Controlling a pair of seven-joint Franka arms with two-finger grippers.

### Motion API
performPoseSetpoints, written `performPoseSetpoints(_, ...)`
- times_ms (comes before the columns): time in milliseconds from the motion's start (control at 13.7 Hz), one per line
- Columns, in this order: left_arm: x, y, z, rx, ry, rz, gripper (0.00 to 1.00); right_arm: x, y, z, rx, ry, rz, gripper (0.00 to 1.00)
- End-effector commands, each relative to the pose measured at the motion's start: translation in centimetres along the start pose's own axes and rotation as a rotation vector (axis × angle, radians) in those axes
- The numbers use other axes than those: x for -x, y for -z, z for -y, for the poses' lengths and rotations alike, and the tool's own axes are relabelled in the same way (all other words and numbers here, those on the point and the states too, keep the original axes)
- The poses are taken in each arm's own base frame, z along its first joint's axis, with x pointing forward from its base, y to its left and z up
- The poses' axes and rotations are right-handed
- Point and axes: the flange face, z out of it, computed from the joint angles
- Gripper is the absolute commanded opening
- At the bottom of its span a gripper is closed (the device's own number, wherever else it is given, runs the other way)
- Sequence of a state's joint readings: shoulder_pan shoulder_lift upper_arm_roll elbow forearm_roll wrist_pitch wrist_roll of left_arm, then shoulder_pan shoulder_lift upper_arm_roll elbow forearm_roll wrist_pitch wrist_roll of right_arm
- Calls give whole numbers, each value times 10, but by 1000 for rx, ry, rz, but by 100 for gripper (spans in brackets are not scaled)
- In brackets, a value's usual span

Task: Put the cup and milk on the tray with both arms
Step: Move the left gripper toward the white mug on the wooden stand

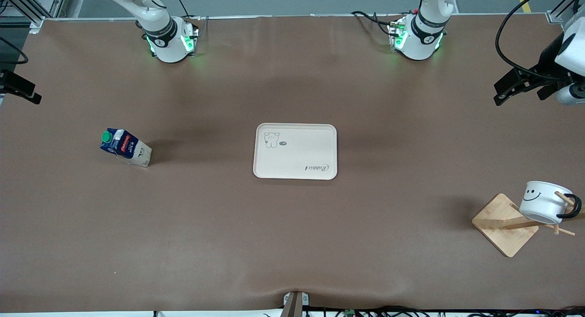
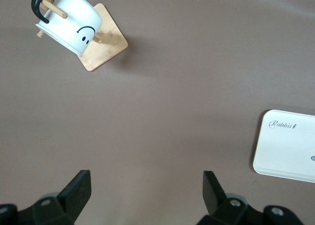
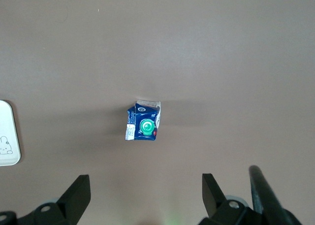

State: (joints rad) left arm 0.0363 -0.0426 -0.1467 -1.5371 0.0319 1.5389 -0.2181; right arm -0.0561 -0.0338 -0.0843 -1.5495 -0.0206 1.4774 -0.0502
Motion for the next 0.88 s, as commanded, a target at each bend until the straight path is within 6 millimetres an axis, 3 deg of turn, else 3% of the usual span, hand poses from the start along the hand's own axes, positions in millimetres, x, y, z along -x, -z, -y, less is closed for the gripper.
performPoseSetpoints(0,-2,6,2,-18,-5,1,100,-3,4,-2,4,-10,0,100)
performPoseSetpoints(219,-3,9,4,-13,15,-6,100,-2,4,-2,3,-10,2,100)
performPoseSetpoints(510,-18,-15,11,-14,16,10,100,-5,0,0,4,-5,11,100)
performPoseSetpoints(802,-24,-58,50,2,101,-92,100,-10,-8,5,3,4,27,100)
